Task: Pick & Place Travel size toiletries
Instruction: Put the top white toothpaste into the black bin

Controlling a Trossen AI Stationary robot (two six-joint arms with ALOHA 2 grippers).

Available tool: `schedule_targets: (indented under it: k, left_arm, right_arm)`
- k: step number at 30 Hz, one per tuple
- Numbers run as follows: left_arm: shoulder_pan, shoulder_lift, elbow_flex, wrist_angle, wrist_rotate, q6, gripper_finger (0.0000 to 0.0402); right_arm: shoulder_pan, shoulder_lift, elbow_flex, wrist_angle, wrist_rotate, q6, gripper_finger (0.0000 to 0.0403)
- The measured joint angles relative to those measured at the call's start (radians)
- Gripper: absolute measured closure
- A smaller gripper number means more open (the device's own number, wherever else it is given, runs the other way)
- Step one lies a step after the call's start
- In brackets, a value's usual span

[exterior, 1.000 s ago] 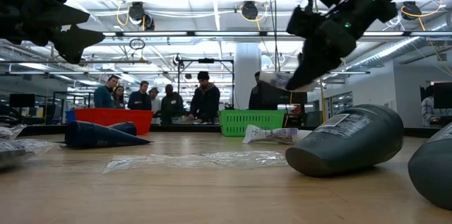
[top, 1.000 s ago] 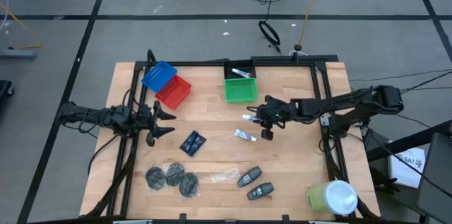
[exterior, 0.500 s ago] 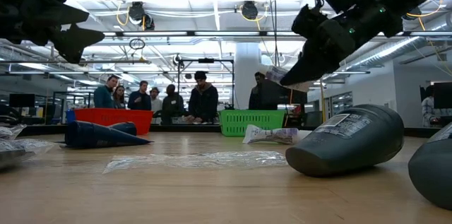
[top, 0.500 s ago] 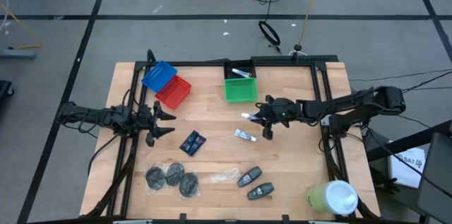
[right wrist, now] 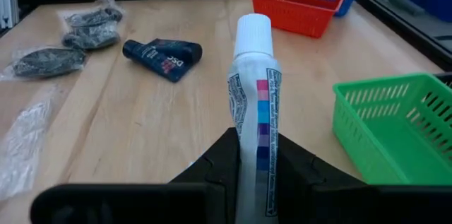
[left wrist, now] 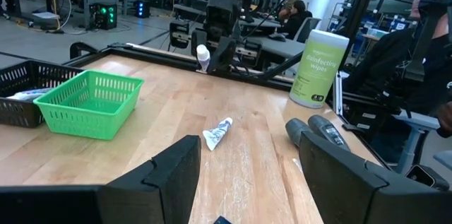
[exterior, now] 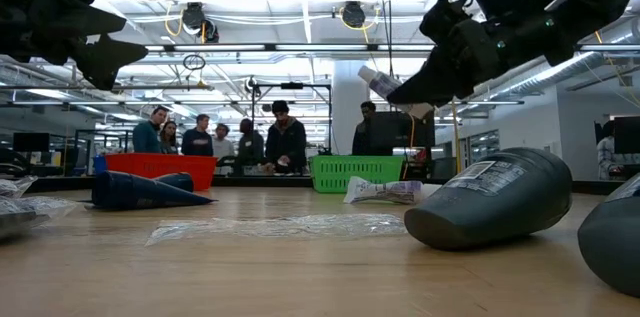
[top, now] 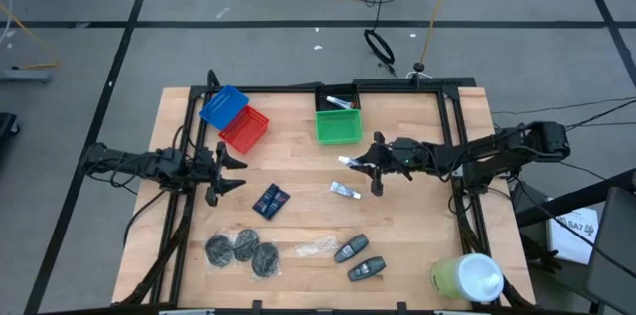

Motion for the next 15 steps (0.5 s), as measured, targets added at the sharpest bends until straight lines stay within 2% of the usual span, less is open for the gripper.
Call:
schedule_targets:
  k: [3, 7, 15]
  left_arm:
    - [0.000, 0.000, 0.000, 0.000, 0.000, 0.000, 0.0165]
    - [0.000, 0.000, 0.000, 0.000, 0.000, 0.000, 0.0165]
    - [0.000, 0.000, 0.000, 0.000, 0.000, 0.000, 0.0165]
  right_arm:
    - [0.000, 0.000, 0.000, 0.023, 0.008, -0.010, 0.0349]
    - [-0.014, 0.000, 0.000, 0.036, 0.081, -0.016, 0.0349]
    - [-0.111, 0.000, 0.001, 0.095, 0.080, -0.027, 0.0349]
